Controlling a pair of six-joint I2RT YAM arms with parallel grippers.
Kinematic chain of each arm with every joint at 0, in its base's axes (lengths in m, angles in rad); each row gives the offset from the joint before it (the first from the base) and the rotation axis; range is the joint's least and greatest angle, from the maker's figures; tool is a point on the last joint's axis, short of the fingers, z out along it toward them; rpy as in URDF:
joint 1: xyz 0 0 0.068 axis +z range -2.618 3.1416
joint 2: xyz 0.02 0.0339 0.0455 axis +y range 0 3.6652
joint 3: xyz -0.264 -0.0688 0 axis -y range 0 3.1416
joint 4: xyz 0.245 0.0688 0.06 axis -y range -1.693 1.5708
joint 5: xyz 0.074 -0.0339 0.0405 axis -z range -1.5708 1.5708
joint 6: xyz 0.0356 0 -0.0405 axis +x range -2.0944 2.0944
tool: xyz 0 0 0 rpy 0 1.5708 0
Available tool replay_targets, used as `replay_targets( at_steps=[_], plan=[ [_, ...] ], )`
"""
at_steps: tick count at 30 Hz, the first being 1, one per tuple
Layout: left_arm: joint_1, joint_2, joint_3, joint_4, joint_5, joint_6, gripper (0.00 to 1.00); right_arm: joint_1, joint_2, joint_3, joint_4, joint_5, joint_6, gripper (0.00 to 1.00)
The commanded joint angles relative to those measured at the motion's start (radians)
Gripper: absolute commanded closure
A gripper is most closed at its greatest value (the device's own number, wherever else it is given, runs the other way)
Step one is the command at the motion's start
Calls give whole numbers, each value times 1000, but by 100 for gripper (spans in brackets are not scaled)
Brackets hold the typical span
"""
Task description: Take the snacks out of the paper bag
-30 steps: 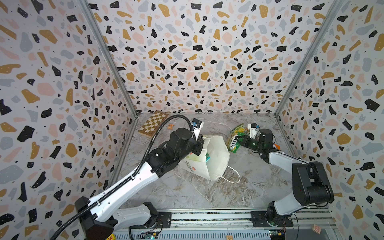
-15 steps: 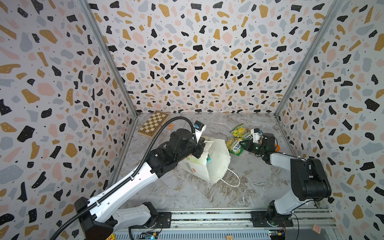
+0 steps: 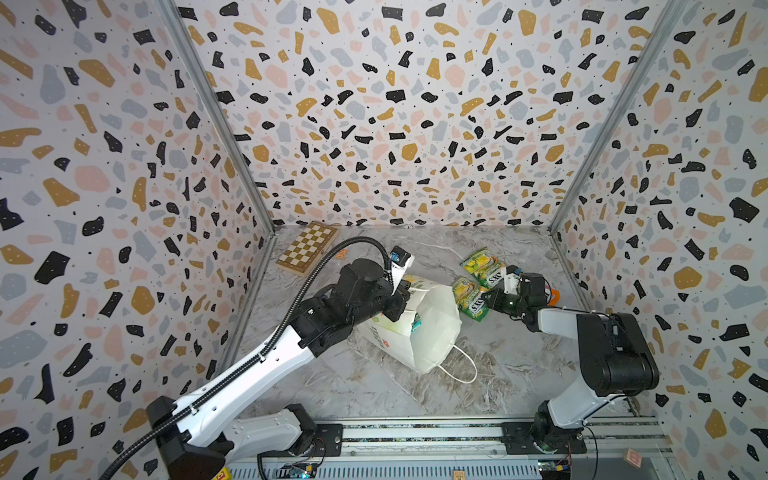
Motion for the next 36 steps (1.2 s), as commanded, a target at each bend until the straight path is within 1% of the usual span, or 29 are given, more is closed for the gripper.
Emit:
replay_targets(
  at_steps=[1, 3, 5, 7, 9, 12, 16, 18, 23, 25, 31, 36],
  plan=[
    [-3, -19, -10, 0, 11, 22, 100, 0, -20, 25, -51, 72, -37, 70],
    [-2, -21, -11, -1, 15, 24, 100, 1, -43, 27, -81, 108, -45, 58],
    [-3, -22, -13, 1, 15, 24, 100, 2, -78, 23, -107, 141, -49, 50],
    [-3, -23, -18, 5, 14, 23, 100, 3, -126, 17, -132, 168, -53, 46],
    [-2, -25, -21, 14, 15, 16, 100, 6, -186, 9, -163, 178, -60, 44],
    [-1, -27, -28, 36, 30, 6, 100, 16, -288, -5, -201, 134, -65, 43],
    [-3, -26, -36, 58, 31, -4, 100, 35, -436, -24, -234, 6, -75, 43],
    [-2, -26, -42, 70, 33, -9, 100, 65, -503, -21, -263, -61, -89, 43],
    [-2, -30, -47, 88, 28, -20, 100, 205, -603, 6, -334, -154, -130, 43],
    [-3, -35, -49, 99, 26, -26, 100, 273, -624, 10, -347, -169, -141, 43],
    [-2, -53, -61, 128, 30, -45, 100, 464, -638, 3, -350, -146, -142, 43],
    [-2, -60, -62, 146, 22, -56, 100, 595, -584, -26, -320, -73, -121, 43]
  ],
)
